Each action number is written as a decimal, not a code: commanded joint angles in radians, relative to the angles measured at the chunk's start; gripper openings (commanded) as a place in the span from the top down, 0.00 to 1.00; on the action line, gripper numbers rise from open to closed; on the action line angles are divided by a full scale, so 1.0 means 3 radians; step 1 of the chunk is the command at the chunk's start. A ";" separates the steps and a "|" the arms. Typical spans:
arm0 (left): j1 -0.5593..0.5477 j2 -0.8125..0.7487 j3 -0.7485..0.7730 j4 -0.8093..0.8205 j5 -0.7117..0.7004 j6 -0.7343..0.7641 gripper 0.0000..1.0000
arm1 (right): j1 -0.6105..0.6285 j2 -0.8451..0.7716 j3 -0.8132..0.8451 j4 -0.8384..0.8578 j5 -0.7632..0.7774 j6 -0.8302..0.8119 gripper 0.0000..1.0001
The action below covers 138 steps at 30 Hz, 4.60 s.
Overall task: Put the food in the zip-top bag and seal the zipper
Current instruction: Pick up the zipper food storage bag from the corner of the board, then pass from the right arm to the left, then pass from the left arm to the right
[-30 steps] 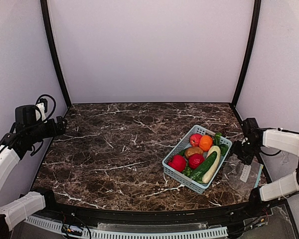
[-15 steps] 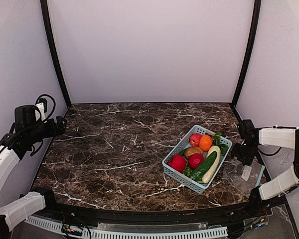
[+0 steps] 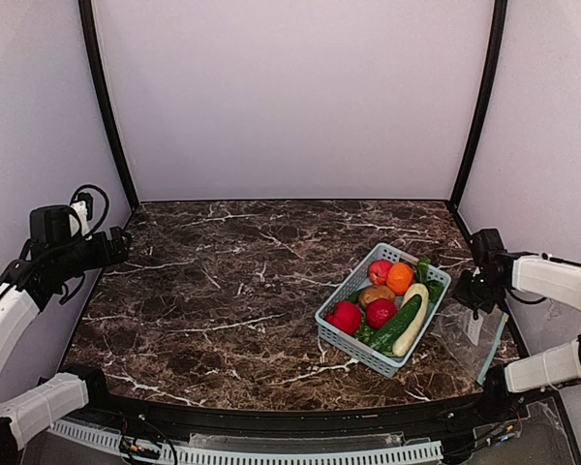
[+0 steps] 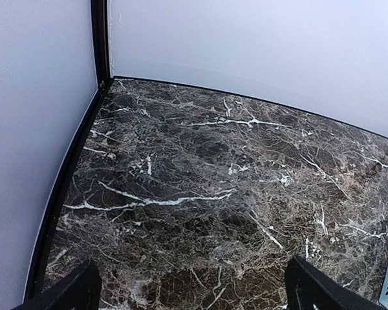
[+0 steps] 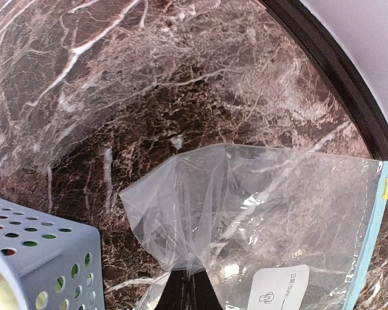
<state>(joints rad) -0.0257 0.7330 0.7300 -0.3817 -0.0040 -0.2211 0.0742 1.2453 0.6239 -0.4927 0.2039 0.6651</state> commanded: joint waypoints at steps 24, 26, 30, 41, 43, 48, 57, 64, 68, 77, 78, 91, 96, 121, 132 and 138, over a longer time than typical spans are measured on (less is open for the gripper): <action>-0.0972 0.0281 0.0486 -0.0141 0.1040 -0.0863 0.00 | 0.0405 -0.1170 0.1458 -0.0800 -0.0665 -0.0479 1.00; -0.1215 0.0299 0.0458 -0.0086 0.0990 -0.1014 0.00 | 0.0632 -0.1111 0.1517 -0.0797 -0.0590 -0.0443 1.00; -0.1718 0.0297 0.0320 0.0188 0.0907 -0.1351 0.00 | 0.1135 -0.0946 0.1620 -0.0763 -0.0364 -0.0248 1.00; -0.2984 0.1163 0.0581 0.0892 0.0463 -0.1602 0.00 | 0.2284 -0.0042 0.2134 -0.0441 0.0215 0.0284 1.00; -0.3095 0.1297 0.0659 0.1064 0.0480 -0.1634 0.00 | 0.2458 0.0125 0.2206 -0.0272 0.0231 0.0337 1.00; -0.3180 0.1591 0.0728 0.1498 0.0698 -0.1826 0.00 | 0.2776 0.0621 0.2520 -0.0059 0.0294 0.0388 1.00; -0.3279 0.1826 0.0711 0.1692 0.0764 -0.2059 0.00 | 0.3129 0.1236 0.3115 -0.0055 0.0270 0.0319 1.00; -0.3283 0.1856 0.0702 0.1697 0.0775 -0.2065 0.00 | 0.3193 0.1465 0.3347 -0.0071 0.0190 0.0292 1.00; -0.3279 0.1915 0.0706 0.1699 0.0787 -0.2103 0.00 | 0.3209 0.1500 0.3391 -0.0073 0.0184 0.0279 1.00; -0.3280 0.1984 0.0727 0.1758 0.0805 -0.2180 0.22 | 0.3214 0.1459 0.3346 -0.0077 0.0191 0.0274 1.00; -0.3280 0.1990 0.0726 0.1766 0.0818 -0.2199 0.29 | 0.3213 0.1457 0.3346 -0.0078 0.0183 0.0277 1.00; -0.3275 0.1850 0.0634 0.1699 0.0809 -0.2114 0.98 | 0.3213 0.1066 0.2981 -0.0058 0.0282 0.0330 0.45; -0.3243 0.1697 0.0628 0.1601 0.0765 -0.1939 0.99 | 0.3166 0.0749 0.2783 -0.0058 0.0213 0.0255 0.09; -0.2918 0.0882 0.0270 0.3021 0.1685 -0.1680 0.99 | 0.2585 -0.0291 0.0777 0.2764 -0.1768 0.0891 0.04; -0.2921 0.0906 0.0210 0.3600 0.1826 -0.1900 0.99 | 0.2591 -0.0177 0.0763 0.3066 -0.2088 0.1012 0.10; -0.2918 0.0947 0.0196 0.3776 0.1866 -0.1949 0.99 | 0.2591 -0.0109 0.0794 0.3185 -0.2249 0.1025 0.13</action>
<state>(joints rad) -0.9058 1.0138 0.8043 0.6678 0.5270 -0.7868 0.8547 1.1919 0.8413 0.3916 -0.4114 0.9638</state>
